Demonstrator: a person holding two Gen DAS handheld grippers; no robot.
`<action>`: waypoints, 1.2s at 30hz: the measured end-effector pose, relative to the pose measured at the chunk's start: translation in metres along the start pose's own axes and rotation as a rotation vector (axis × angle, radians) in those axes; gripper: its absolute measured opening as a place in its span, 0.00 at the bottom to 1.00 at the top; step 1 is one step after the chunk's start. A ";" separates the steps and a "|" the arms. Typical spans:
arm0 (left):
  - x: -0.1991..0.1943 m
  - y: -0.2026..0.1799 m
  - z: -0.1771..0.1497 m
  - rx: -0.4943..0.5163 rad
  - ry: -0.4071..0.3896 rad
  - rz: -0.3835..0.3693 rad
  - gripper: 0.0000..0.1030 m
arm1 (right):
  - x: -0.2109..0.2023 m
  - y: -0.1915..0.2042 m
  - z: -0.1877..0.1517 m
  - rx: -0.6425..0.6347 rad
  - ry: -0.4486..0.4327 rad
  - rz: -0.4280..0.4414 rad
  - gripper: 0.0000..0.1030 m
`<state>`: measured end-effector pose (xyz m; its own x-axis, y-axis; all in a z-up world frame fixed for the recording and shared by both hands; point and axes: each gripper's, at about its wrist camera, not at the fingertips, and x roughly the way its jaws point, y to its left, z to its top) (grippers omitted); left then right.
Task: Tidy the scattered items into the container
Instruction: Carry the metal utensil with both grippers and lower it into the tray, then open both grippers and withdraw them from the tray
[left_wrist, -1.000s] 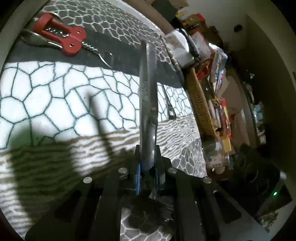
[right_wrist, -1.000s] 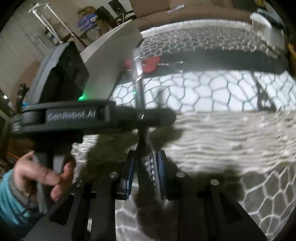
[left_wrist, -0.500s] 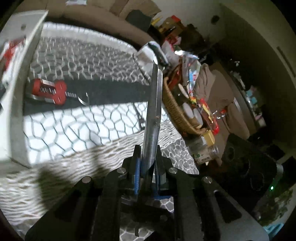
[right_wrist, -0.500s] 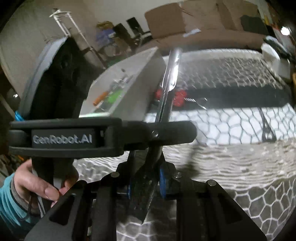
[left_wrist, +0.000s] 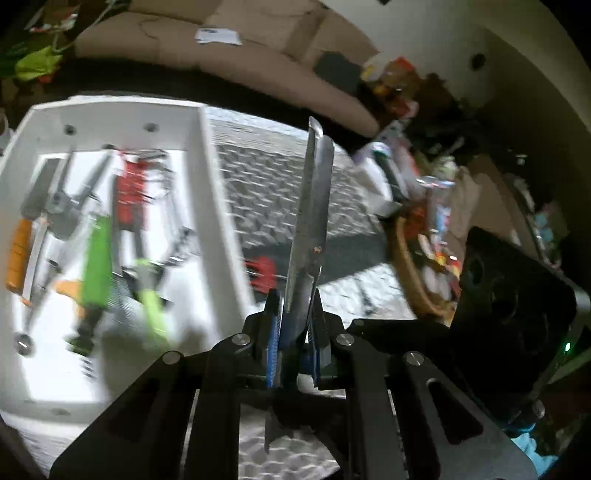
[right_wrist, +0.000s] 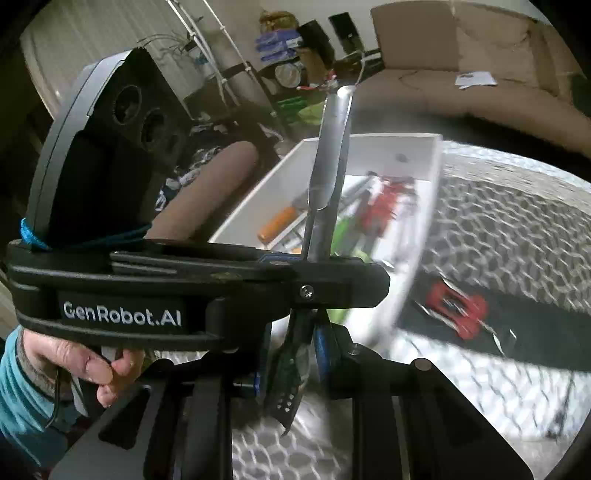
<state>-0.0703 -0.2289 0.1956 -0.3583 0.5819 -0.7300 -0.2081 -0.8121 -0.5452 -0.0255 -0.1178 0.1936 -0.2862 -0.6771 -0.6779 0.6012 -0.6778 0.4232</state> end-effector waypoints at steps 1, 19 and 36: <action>0.000 0.009 0.004 -0.003 0.001 0.020 0.11 | 0.013 -0.002 0.007 0.023 0.006 0.018 0.21; 0.070 0.153 0.013 -0.109 0.089 0.220 0.15 | 0.182 -0.040 0.035 0.132 0.193 0.001 0.24; -0.008 0.097 -0.008 -0.023 -0.101 0.333 1.00 | 0.119 -0.019 0.028 -0.042 0.081 -0.159 1.00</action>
<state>-0.0799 -0.3121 0.1453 -0.4916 0.2768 -0.8257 -0.0442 -0.9549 -0.2938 -0.0919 -0.1936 0.1224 -0.3208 -0.5358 -0.7811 0.5838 -0.7612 0.2824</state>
